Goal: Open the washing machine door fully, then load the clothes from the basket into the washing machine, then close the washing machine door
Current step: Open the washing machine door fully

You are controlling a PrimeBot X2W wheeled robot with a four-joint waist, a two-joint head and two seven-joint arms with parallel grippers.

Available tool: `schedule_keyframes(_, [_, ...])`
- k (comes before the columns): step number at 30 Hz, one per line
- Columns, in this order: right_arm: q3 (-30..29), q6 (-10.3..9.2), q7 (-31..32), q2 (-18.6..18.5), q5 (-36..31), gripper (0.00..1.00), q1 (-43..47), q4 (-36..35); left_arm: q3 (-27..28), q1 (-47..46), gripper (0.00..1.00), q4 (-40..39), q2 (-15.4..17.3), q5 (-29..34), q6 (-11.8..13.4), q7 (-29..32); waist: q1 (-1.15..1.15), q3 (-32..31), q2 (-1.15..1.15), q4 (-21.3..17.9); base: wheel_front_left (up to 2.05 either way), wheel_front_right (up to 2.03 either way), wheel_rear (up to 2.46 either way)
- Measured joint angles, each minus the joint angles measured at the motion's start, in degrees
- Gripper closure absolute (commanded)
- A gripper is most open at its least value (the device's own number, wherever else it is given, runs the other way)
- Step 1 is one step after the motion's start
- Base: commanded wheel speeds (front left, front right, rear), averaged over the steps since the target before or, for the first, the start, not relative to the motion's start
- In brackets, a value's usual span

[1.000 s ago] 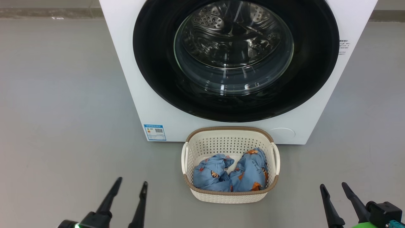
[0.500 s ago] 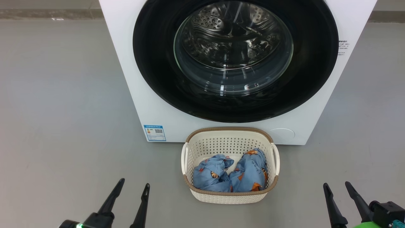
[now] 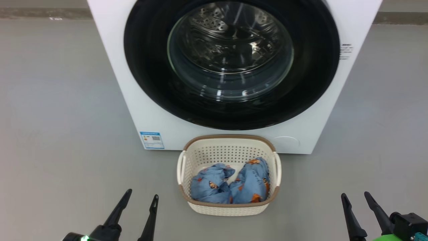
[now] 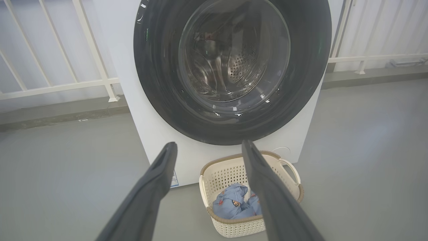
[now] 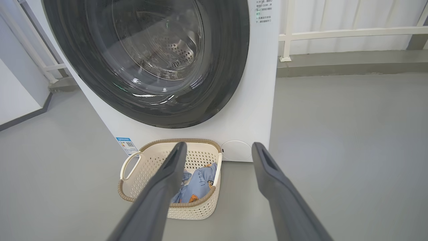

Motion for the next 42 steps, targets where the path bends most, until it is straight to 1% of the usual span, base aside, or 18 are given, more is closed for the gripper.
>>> schedule_keyframes(15, [0.03, 0.00, 0.00, -0.01, -0.07, 0.00, 0.02, -0.01, 0.19, 0.02, 0.00, -0.02, -0.04, -0.03, -0.02, 0.00, 0.00, 0.17, 0.00, -0.12, 1.23, 1.23, -2.46])
schedule_keyframes(21, [0.01, 0.00, 0.00, -0.02, -0.07, 0.00, 0.02, 0.00, 0.83, 0.02, 0.00, -0.68, -0.09, -2.48, -0.44, 0.00, 0.00, 0.16, 0.00, -0.10, 1.05, 1.05, -2.11])
schedule_keyframes(28, [0.02, 0.00, 0.00, -0.07, -0.07, 0.00, 0.02, 0.02, 1.15, 0.02, 0.00, -0.80, -0.11, -2.67, -0.60, 0.00, 0.00, 0.13, 0.00, -0.09, 0.55, 0.55, -1.09])
schedule_keyframes(35, [0.20, 0.00, 0.00, 0.01, -0.05, 0.00, 0.01, 0.09, 0.83, 0.02, 0.00, -0.74, -0.07, -3.25, -0.59, 0.00, 0.00, 0.18, 0.00, 0.05, 0.07, 0.07, -0.13])
schedule_keyframes(36, [0.32, 0.00, 0.00, 0.15, 0.03, 0.16, 0.01, 0.09, 0.70, 0.02, 0.00, -0.73, -0.07, -3.35, -0.59, 0.00, 0.00, 0.17, 0.00, 0.09, 0.00, 0.00, 0.00])
schedule_keyframes(37, [0.33, 0.00, 0.00, 0.43, 0.55, 0.57, -0.01, 0.07, 0.48, 0.02, 0.00, -0.71, -0.07, -3.65, -0.59, 0.00, 0.00, 0.17, 0.00, 0.12, 0.00, 0.00, 0.00])
schedule_keyframes(38, [0.43, 0.00, 0.00, 0.77, 1.21, 0.89, -0.03, 0.03, 0.22, 0.02, 0.00, -0.70, -0.07, -4.00, -0.55, 0.00, 0.00, 0.17, 0.00, 0.15, 0.00, 0.00, 0.00])
schedule_keyframes(39, [0.71, 0.00, 0.00, 1.10, 1.80, 1.00, -0.04, -0.03, -0.09, 0.02, 0.00, -0.69, -0.07, -4.35, -0.51, 0.00, 0.00, 0.19, 0.00, 0.18, 0.00, 0.00, 0.00])
schedule_keyframes(41, [1.22, 0.00, -0.01, 2.03, 4.31, 1.00, -0.27, -0.47, -0.48, 0.02, 0.00, -0.66, -0.08, -4.77, -0.44, 0.00, 0.00, 0.26, 0.00, 0.18, 0.00, 0.00, 0.00])
schedule_keyframes(42, [1.22, 0.00, -0.01, 2.03, 4.31, 1.00, -0.27, -0.47, -0.48, 0.02, 0.00, -0.66, -0.08, -4.77, -0.44, 0.00, 0.00, 0.26, 0.00, 0.18, 0.00, 0.00, 0.00])
